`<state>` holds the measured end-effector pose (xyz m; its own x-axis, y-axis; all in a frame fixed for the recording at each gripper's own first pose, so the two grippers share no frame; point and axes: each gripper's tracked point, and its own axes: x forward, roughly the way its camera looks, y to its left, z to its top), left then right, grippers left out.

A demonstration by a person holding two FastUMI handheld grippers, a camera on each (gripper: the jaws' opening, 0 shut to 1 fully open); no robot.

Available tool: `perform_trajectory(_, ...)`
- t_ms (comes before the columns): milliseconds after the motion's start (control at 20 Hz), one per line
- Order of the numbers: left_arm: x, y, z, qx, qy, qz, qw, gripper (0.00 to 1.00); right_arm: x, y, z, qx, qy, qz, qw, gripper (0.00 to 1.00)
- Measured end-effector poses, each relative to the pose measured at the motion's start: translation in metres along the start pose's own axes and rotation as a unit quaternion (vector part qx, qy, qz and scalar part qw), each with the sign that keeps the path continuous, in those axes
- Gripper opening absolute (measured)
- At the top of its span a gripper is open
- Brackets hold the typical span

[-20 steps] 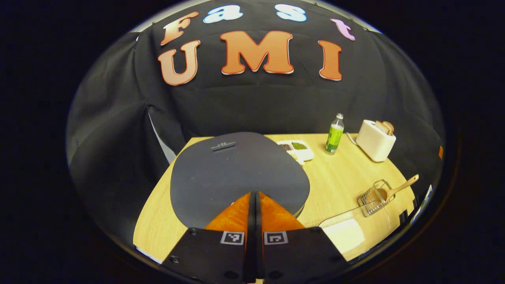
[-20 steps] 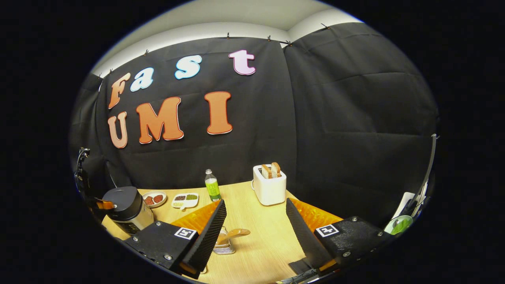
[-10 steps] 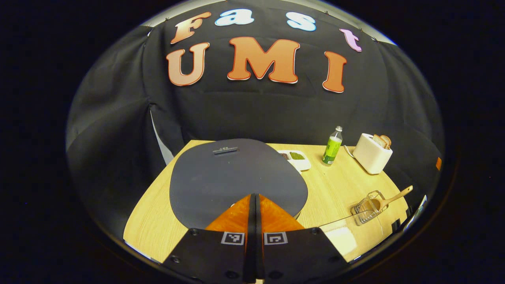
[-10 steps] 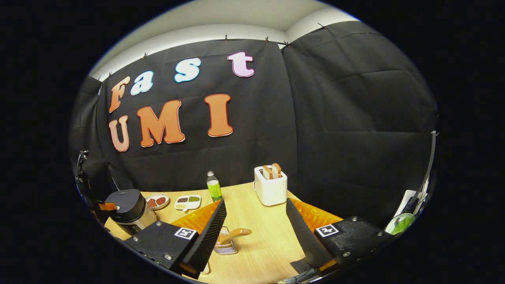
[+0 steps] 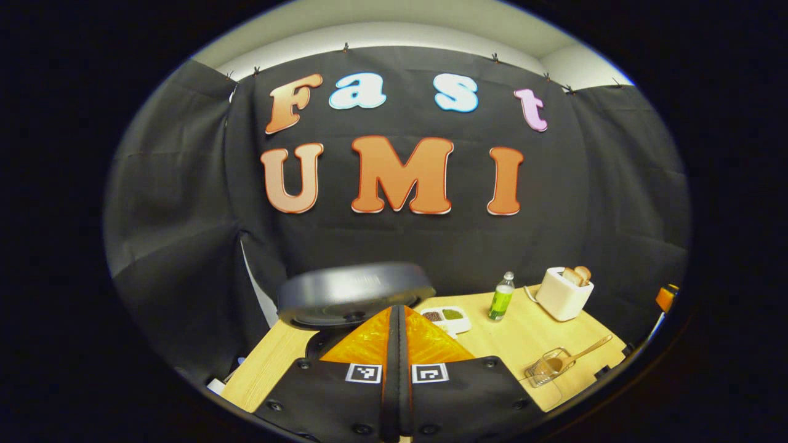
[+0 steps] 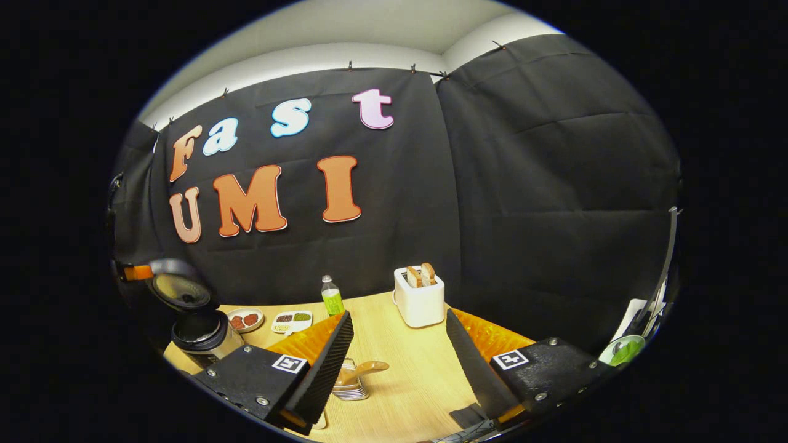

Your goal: Close the left gripper, press the button to open the rice cooker; take a wooden spoon from the chopstick holder with the right hand, scoop a spoonful of rice and pour it into the rice cooker, then put the wooden spoon back into the chopstick holder.

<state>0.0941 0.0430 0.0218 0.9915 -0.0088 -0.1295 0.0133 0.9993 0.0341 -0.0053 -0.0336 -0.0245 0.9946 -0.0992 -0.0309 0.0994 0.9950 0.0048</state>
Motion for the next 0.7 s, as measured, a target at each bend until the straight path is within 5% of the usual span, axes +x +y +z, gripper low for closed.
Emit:
perform_trajectory(500, -0.033, 0.006, 0.041, 0.006, -0.057, 0.014, 0.998, 0.02, 0.016, 0.018, -0.012, 0.001, -0.008, 0.023, 1.000, 0.94)
perform_trajectory(650, -0.042, 0.015, 0.047, 0.010, -0.066, 0.030, 0.997, 0.05, 0.030, 0.029, -0.022, 0.002, -0.014, 0.036, 0.999, 0.94)
perform_trajectory(700, -0.046, 0.013, 0.048, 0.004, -0.069, 0.028, 0.997, 0.17, 0.035, 0.031, -0.028, 0.003, -0.014, 0.039, 0.999, 0.94)
